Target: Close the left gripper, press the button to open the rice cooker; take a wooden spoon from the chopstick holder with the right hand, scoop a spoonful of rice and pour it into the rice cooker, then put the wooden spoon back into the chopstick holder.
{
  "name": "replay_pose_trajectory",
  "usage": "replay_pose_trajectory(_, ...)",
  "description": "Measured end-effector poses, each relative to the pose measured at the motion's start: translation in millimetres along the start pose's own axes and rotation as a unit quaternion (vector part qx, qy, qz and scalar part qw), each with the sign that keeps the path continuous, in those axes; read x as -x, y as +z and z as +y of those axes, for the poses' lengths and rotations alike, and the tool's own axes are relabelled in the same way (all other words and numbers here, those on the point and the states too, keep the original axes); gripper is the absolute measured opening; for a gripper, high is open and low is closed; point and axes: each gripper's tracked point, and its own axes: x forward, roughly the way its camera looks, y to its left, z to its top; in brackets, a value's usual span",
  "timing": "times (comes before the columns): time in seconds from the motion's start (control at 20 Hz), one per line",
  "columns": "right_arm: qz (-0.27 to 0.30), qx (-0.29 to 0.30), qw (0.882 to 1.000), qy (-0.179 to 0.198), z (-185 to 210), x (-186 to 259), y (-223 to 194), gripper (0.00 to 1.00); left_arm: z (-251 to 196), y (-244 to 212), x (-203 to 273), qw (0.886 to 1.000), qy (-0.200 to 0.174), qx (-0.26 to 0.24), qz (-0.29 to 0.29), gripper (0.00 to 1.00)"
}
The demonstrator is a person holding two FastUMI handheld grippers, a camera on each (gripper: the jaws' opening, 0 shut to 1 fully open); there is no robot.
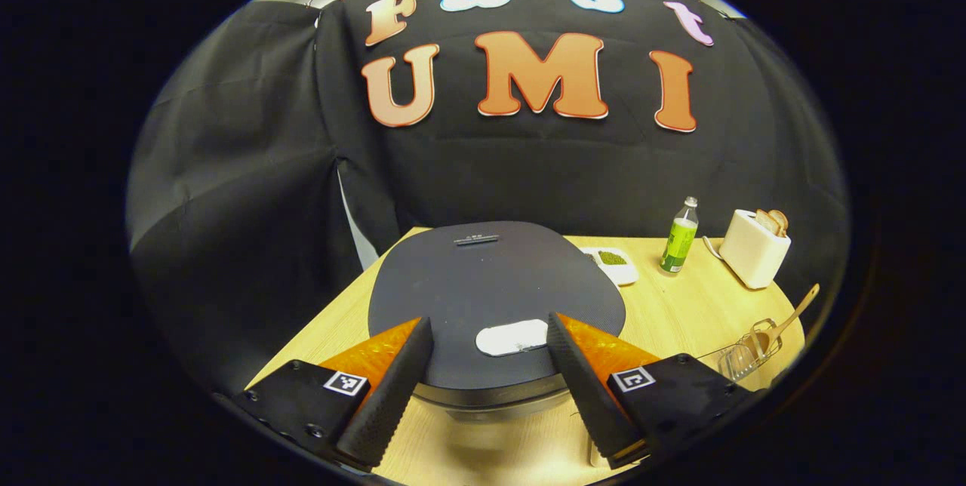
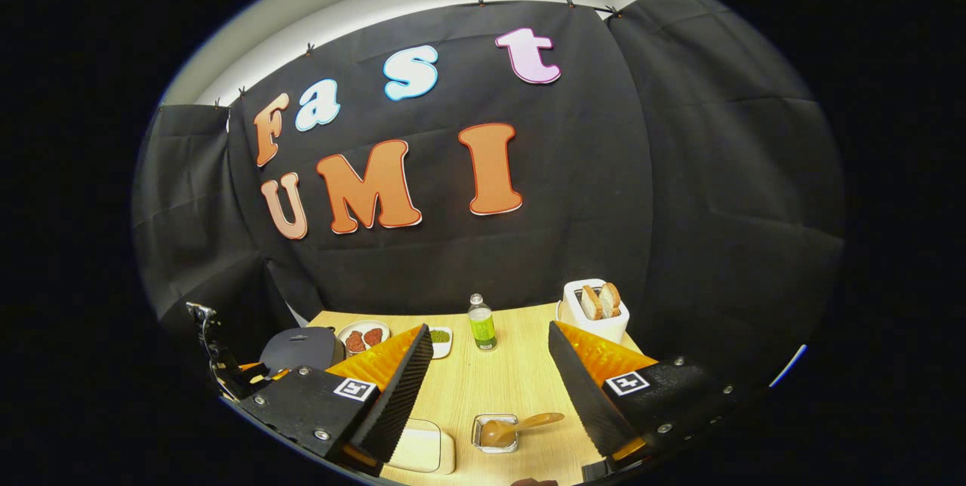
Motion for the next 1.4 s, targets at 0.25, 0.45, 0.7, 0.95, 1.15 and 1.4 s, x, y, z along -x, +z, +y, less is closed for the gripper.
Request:
replay_pose_trajectory(0.25, -0.013, 0.003, 1.000, 0.003, 5, 4, 10, 0.95, -5, 98, 38, 0.995, -0.061, 0.052, -0.053, 0.99)
replay_pose_trajectory(0.45, -0.029, 0.006, 1.000, 0.002, 8, 9, 24, 0.95, -5, 201, 94, 0.983, -0.093, 0.050, -0.149, 0.96)
replay_pose_trajectory(0.7, -0.067, 0.030, 0.997, -0.006, 11, 20, 52, 0.95, -3, 264, 160, 0.967, -0.119, 0.054, -0.218, 0.96)
replay_pose_trajectory(0.95, -0.088, 0.027, 0.996, -0.010, 13, 28, 67, 0.95, 2, 276, 178, 0.964, -0.120, 0.037, -0.234, 0.96)
replay_pose_trajectory(1.15, -0.104, 0.046, 0.993, -0.018, 13, 33, 75, 0.95, 0, 272, 178, 0.966, -0.121, 0.032, -0.228, 0.96)
replay_pose_trajectory(1.4, -0.110, 0.051, 0.993, -0.016, 16, 38, 77, 1.00, -1, 271, 181, 0.965, -0.129, 0.034, -0.225, 0.96)
